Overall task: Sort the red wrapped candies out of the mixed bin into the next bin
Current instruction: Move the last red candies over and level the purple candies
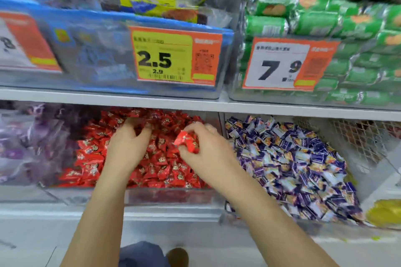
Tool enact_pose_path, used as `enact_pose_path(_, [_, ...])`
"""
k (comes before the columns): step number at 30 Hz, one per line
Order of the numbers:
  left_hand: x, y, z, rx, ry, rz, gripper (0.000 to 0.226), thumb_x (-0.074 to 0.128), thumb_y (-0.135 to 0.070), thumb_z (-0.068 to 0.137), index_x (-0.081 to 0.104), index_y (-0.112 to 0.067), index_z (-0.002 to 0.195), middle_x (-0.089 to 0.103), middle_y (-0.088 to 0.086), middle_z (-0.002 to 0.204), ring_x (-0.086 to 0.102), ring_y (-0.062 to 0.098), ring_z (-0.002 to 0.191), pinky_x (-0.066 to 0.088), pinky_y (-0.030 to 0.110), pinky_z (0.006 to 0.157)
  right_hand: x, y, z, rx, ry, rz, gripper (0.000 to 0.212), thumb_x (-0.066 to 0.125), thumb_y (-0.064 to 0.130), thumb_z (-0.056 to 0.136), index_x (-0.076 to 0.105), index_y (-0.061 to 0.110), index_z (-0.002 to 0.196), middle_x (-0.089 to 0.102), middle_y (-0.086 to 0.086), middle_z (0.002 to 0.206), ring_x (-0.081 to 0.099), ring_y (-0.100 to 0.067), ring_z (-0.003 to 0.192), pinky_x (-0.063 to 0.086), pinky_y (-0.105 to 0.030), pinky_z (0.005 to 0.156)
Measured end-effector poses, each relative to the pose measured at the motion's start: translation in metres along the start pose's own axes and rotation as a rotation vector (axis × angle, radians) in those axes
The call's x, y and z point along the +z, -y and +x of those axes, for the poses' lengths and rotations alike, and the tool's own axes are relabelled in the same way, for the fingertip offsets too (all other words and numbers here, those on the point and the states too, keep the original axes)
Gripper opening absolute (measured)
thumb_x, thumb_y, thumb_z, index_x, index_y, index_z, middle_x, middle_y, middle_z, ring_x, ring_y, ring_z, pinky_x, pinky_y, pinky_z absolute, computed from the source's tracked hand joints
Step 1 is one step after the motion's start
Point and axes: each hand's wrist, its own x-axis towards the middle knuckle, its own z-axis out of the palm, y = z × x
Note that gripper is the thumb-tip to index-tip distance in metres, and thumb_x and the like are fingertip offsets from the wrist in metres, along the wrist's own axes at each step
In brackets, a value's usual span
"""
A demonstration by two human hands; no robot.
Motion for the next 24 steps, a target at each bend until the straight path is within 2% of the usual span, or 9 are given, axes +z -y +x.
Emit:
enact_pose_path(2, [-0.005, 0.003, -0.001, 0.033, 0.005, 0.047, 0.032, 0.053, -0.027, 0.093, 0.06, -0.01, 0.119, 0.066, 0.014, 0.101, 0.058, 0.035, 0.101, 0.038, 0.033, 0.075, 0.007, -0.002, 0.016, 0.007, 0.09, -0.187, 0.062, 0.063, 0.046, 0.084, 0.037, 0.03, 0.138, 0.044, -0.005, 0.133, 0.045, -0.025, 0.121, 0.038, -0.036, 0.101])
enact_pose_path(3, [-0.006, 0.004, -0.001, 0.061, 0.009, 0.068, 0.031, 0.053, -0.026, 0.093, 0.061, -0.01, 0.118, 0.066, 0.016, 0.103, 0.059, 0.035, 0.1, 0.04, 0.033, 0.076, 0.007, -0.005, 0.016, -0.014, 0.112, -0.237, 0.065, 0.062, 0.048, 0.084, 0.035, 0.03, 0.14, 0.042, -0.005, 0.137, 0.041, -0.025, 0.125, 0.034, -0.036, 0.104])
enact_pose_path(6, [-0.003, -0.004, -0.002, 0.142, -0.012, 0.117, 0.028, 0.054, -0.024, 0.091, 0.063, -0.013, 0.115, 0.067, 0.017, 0.106, 0.059, 0.036, 0.1, 0.045, 0.037, 0.08, -0.009, -0.02, -0.008, -0.093, 0.011, -0.135, 0.043, 0.055, 0.043, 0.089, 0.05, 0.03, 0.13, 0.047, 0.004, 0.132, 0.04, -0.016, 0.124, 0.029, -0.033, 0.107])
enact_pose_path(9, [0.008, -0.025, -0.014, 0.257, -0.001, 0.1, 0.024, 0.055, -0.02, 0.091, 0.066, -0.015, 0.11, 0.069, 0.011, 0.103, 0.061, 0.033, 0.097, 0.044, 0.035, 0.078, -0.038, -0.058, -0.054, -0.07, -0.145, -0.077, 0.033, 0.046, 0.043, 0.088, 0.064, 0.03, 0.112, 0.057, 0.015, 0.115, 0.048, -0.007, 0.113, 0.035, -0.027, 0.099])
enact_pose_path(12, [0.024, -0.048, -0.033, 0.45, 0.029, 0.074, 0.021, 0.055, -0.021, 0.091, 0.069, -0.016, 0.106, 0.07, 0.003, 0.104, 0.062, 0.026, 0.095, 0.043, 0.034, 0.081, -0.081, -0.118, -0.107, 0.103, -0.383, -0.175, 0.027, 0.048, 0.037, 0.088, 0.069, 0.026, 0.101, 0.06, 0.017, 0.098, 0.056, -0.008, 0.098, 0.037, -0.021, 0.081])
enact_pose_path(16, [0.048, -0.09, -0.08, 0.735, 0.16, 0.035, 0.029, 0.047, -0.033, 0.087, 0.069, -0.02, 0.101, 0.062, -0.012, 0.096, 0.051, 0.009, 0.094, 0.035, 0.022, 0.084, -0.128, -0.191, -0.174, 0.522, -0.77, -0.14, 0.027, 0.053, 0.039, 0.087, 0.065, 0.024, 0.106, 0.066, 0.004, 0.098, 0.061, -0.023, 0.089, 0.044, -0.034, 0.072])
enact_pose_path(19, [0.08, -0.135, -0.113, 0.83, 0.398, 0.055, 0.03, 0.042, -0.041, 0.091, 0.065, -0.031, 0.107, 0.055, -0.025, 0.102, 0.045, -0.001, 0.103, 0.033, 0.021, 0.087, -0.136, -0.22, -0.193, 0.702, -0.824, -0.038, 0.039, 0.062, 0.047, 0.085, 0.053, 0.027, 0.118, 0.063, 0.003, 0.104, 0.06, -0.022, 0.093, 0.048, -0.039, 0.074])
enact_pose_path(22, [0.139, -0.181, -0.137, 0.969, 0.758, 0.121, 0.024, 0.047, -0.026, 0.097, 0.062, -0.03, 0.114, 0.059, -0.02, 0.115, 0.048, 0.0, 0.11, 0.034, 0.017, 0.088, -0.136, -0.239, -0.193, 0.774, -0.662, -0.033, 0.03, 0.056, 0.045, 0.089, 0.06, 0.025, 0.112, 0.068, 0.0, 0.1, 0.061, -0.026, 0.091, 0.044, -0.034, 0.07])
enact_pose_path(24, [0.182, -0.206, -0.148, 1.045, 0.991, 0.149, 0.025, 0.051, -0.017, 0.095, 0.064, -0.026, 0.113, 0.061, -0.013, 0.119, 0.054, 0.001, 0.104, 0.039, 0.015, 0.088, -0.136, -0.243, -0.19, 0.763, -0.548, -0.041, 0.025, 0.049, 0.041, 0.094, 0.064, 0.023, 0.104, 0.071, -0.005, 0.096, 0.063, -0.03, 0.092, 0.048, -0.036, 0.072])
